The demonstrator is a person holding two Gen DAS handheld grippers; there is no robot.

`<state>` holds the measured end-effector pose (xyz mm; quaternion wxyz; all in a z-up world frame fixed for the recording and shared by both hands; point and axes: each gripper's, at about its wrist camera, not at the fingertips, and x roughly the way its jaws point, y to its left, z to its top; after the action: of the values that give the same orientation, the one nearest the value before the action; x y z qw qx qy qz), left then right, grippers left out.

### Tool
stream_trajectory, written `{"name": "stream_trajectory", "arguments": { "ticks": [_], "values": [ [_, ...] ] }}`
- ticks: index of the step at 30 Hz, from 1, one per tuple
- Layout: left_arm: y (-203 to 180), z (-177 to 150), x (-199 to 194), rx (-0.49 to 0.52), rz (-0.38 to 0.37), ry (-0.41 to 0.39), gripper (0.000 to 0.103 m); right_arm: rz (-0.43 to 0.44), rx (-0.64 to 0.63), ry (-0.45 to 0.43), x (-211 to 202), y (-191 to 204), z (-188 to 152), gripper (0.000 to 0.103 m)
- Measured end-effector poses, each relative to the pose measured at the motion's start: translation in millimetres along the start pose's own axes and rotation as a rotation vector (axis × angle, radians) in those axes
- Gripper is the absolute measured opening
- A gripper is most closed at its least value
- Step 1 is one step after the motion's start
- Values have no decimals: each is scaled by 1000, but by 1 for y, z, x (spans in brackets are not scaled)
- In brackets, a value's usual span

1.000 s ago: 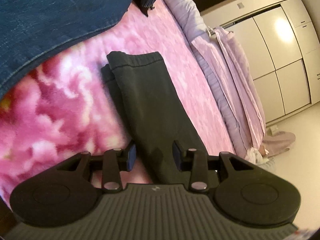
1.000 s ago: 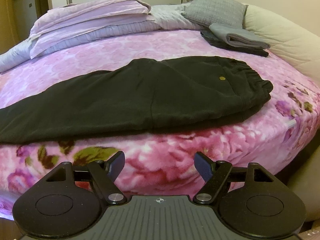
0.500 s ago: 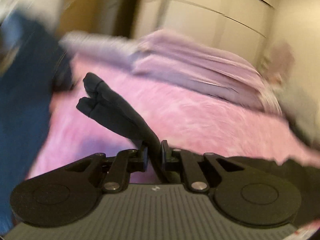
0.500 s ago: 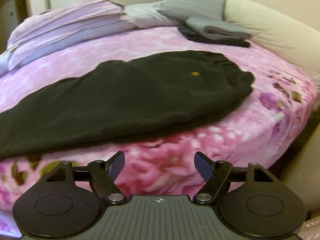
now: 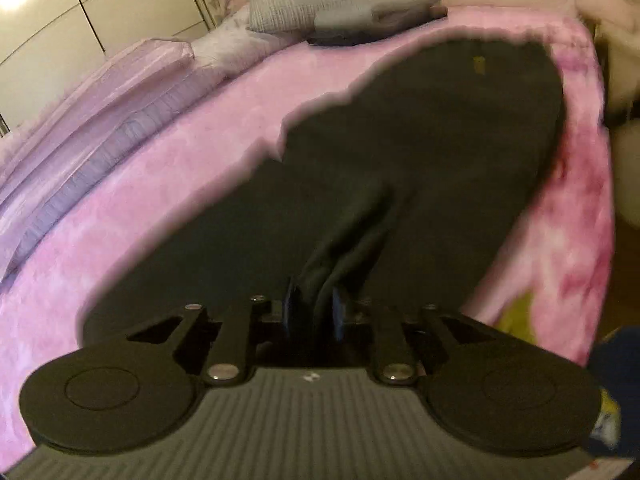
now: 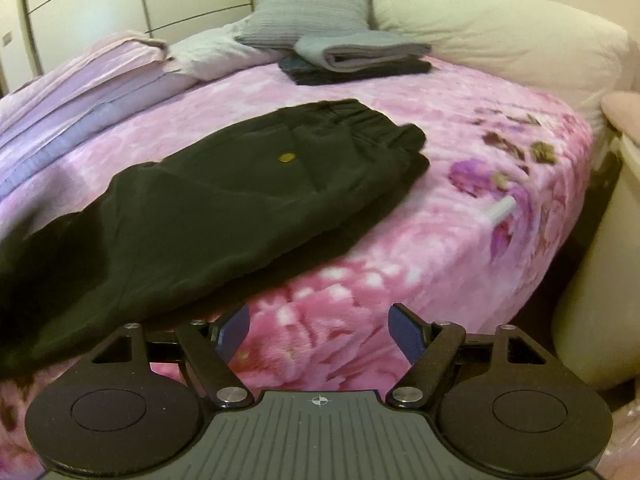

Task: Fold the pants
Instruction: 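Lay the leg hems over the waistband with the left gripper while the right gripper grasps the waistband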

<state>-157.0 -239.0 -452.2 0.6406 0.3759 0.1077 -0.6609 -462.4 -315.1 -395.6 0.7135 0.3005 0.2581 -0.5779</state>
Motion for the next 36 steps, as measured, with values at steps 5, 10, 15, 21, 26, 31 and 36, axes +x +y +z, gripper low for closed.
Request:
{"name": "stream_trajectory", "arguments": {
  "ticks": [5,10,15,21,26,31,36],
  "values": [
    [32,-6,-33,-179,-104,-24,29,191,97,-104,-13,4,6,73],
    [73,-27,-65,-303,-63,-43,29,590,277,-71,10,42,17,66],
    [108,-63,-76,-463,-5,-31,28,668,399,191,70,100,18,52],
    [129,-85,-77,-585,-35,-41,29,499,432,235,80,133,21,52],
    [132,-95,-73,-608,-43,-48,33,458,420,186,87,151,18,24],
    [135,-91,-72,-560,-48,-65,28,506,269,-31,59,159,3,4],
    [126,-78,-69,-414,-46,-85,20,425,138,-170,23,155,-5,4]
  ]
}}
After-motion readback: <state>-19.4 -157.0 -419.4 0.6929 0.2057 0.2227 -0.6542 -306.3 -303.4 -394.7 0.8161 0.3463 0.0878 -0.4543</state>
